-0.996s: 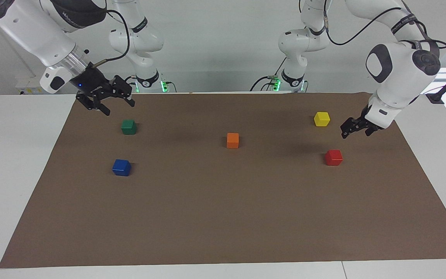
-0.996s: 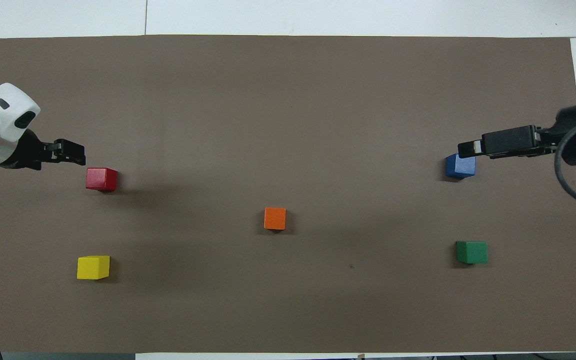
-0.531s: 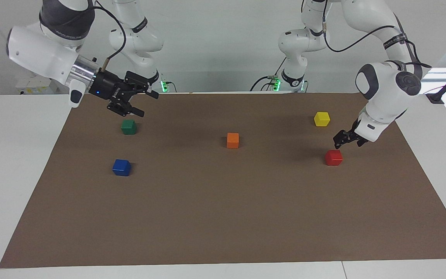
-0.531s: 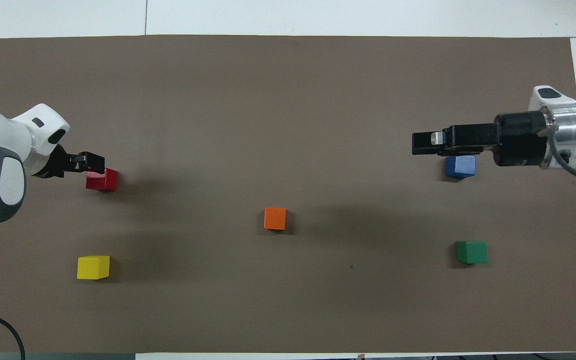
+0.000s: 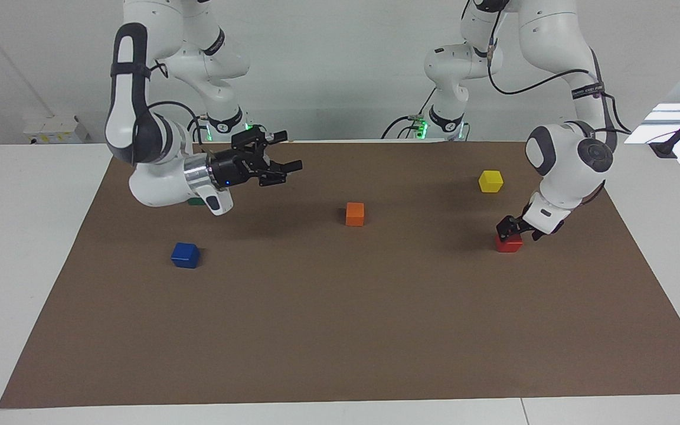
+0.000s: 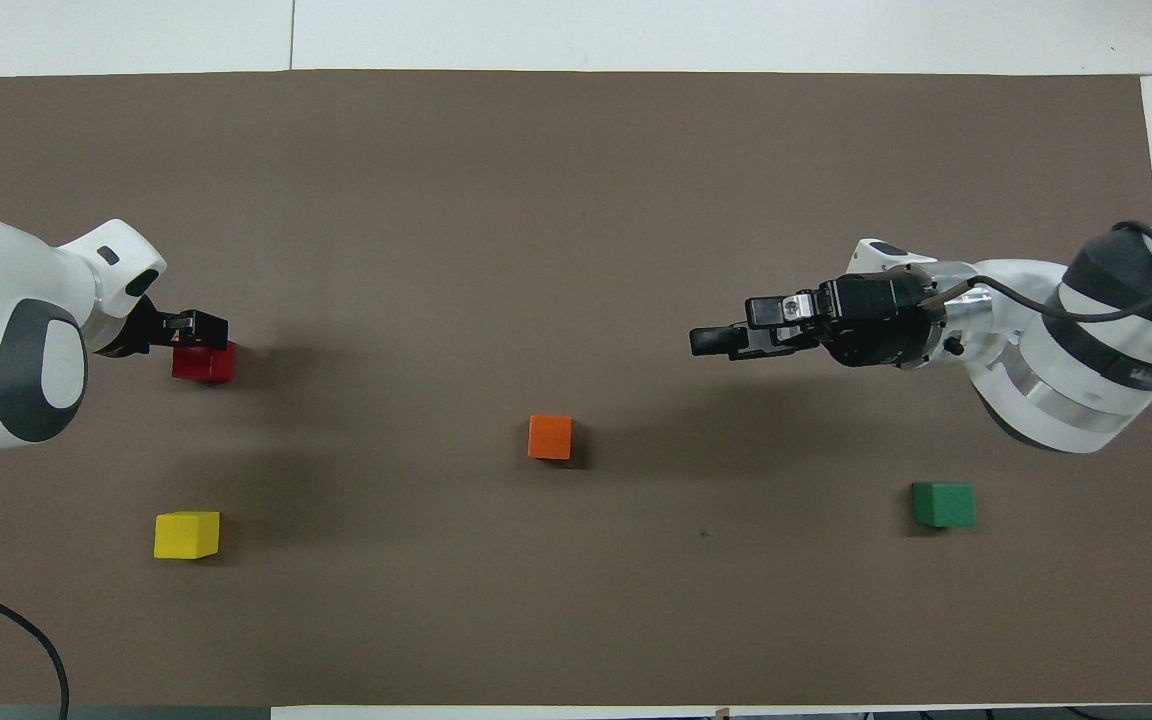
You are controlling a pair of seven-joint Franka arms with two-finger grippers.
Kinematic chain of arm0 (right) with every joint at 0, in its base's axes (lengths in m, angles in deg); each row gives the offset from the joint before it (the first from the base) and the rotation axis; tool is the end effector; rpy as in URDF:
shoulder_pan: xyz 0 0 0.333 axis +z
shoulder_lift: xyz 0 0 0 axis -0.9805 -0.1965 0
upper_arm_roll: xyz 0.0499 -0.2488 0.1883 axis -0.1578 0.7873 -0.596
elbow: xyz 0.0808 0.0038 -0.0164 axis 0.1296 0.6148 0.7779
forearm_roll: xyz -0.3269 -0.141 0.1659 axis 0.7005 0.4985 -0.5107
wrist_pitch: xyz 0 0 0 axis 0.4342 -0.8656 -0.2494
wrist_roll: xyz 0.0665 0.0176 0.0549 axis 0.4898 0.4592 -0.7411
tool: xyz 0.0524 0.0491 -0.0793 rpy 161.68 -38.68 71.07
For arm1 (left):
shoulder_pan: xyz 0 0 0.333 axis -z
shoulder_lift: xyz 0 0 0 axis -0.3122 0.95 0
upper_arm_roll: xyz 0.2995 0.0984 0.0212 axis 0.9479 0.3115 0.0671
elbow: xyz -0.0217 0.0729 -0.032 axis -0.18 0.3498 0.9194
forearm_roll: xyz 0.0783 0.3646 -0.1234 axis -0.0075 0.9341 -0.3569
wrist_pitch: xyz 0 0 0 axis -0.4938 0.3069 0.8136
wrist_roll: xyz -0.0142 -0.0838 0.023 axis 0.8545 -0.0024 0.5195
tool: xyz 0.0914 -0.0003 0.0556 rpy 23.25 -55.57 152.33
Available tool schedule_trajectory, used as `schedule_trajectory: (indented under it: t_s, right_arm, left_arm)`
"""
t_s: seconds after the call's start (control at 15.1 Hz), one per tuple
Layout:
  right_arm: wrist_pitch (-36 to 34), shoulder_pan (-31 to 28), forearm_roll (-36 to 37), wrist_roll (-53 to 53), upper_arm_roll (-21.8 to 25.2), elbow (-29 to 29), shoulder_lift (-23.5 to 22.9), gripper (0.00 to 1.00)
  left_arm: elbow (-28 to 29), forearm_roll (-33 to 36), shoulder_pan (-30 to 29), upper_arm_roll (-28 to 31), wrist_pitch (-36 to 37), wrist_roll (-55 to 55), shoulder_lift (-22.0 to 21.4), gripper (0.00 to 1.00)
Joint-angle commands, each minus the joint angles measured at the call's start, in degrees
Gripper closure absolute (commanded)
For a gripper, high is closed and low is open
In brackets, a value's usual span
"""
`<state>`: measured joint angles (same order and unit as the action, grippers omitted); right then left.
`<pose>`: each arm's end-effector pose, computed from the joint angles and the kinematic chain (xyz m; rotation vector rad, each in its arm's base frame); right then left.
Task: Transfer red block to right arm and stack on blue block
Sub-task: 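Lower the left gripper onto the red cube while the right gripper advances, then grasp and lift the red cube with the left gripper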
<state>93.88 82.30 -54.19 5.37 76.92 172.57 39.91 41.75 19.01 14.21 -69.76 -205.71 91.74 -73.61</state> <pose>0.5506 0.1461 0.4050 -1.2550 -0.0335 0.1108 0.5823 0.0143 0.3342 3.1252 -0.0778 -0.0621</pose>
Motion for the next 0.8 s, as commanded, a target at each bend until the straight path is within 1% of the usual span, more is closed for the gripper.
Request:
schedule_trajectory:
  t_s: [0.0, 0.07, 0.2, 0.33, 0.4, 0.46, 0.53, 0.6, 0.66, 0.73]
  right_arm:
    - [-5.79, 1.54, -4.90, -3.78, -0.83, -2.54, -6.35, 0.00]
    - [-7.64, 2.86, -7.36, -5.09, -0.75, -2.62, -7.31, 0.00]
    - [-7.48, 5.06, -8.87, -7.82, -0.75, -3.24, -8.72, 0.00]
    - [-7.48, 6.38, -10.10, -11.33, -0.75, -5.43, -12.14, 0.00]
    - [-7.74, 6.91, -10.19, -12.39, -0.75, -6.48, -13.72, 0.00]
    - [-7.92, 7.00, -10.19, -12.92, -0.75, -7.71, -15.04, 0.00]
    - [-7.92, 7.44, -10.28, -13.54, -0.84, -8.59, -16.01, 0.00]
    - [-7.75, 7.96, -10.63, -13.98, -0.84, -9.47, -16.81, 0.00]
    - [-7.57, 8.32, -11.50, -14.07, -0.84, -9.83, -17.42, 0.00]
    - [-7.40, 9.02, -12.12, -14.07, -0.75, -10.44, -18.04, 0.00]
  left_arm:
    - [0.74, 0.74, 0.56, 0.51, -1.86, 1.15, 0.37, 0.00]
    - [0.83, 0.83, 0.38, 0.51, -1.86, 1.15, 0.55, 0.00]
    - [0.83, 0.74, 0.47, 0.51, -2.73, 1.15, 0.90, 0.00]
    - [1.79, 0.74, 0.56, 0.51, -3.61, 1.06, 1.34, 0.00]
    - [2.58, 0.74, 0.65, 0.51, -4.14, 0.88, 1.25, 0.07]
    - [3.28, 0.74, 0.65, 0.51, -4.84, 0.62, 1.17, 0.20]
    - [3.73, 0.74, 0.56, 0.51, -5.20, 0.53, 1.08, 0.38]
    - [3.82, 0.74, 0.56, 0.51, -4.76, 0.36, 0.99, 0.64]
    - [3.47, 0.74, 0.56, 0.51, -4.15, -0.17, 0.99, 1.00]
    - [2.77, 0.65, 0.38, 0.42, -2.49, -0.35, 0.99, 1.00]
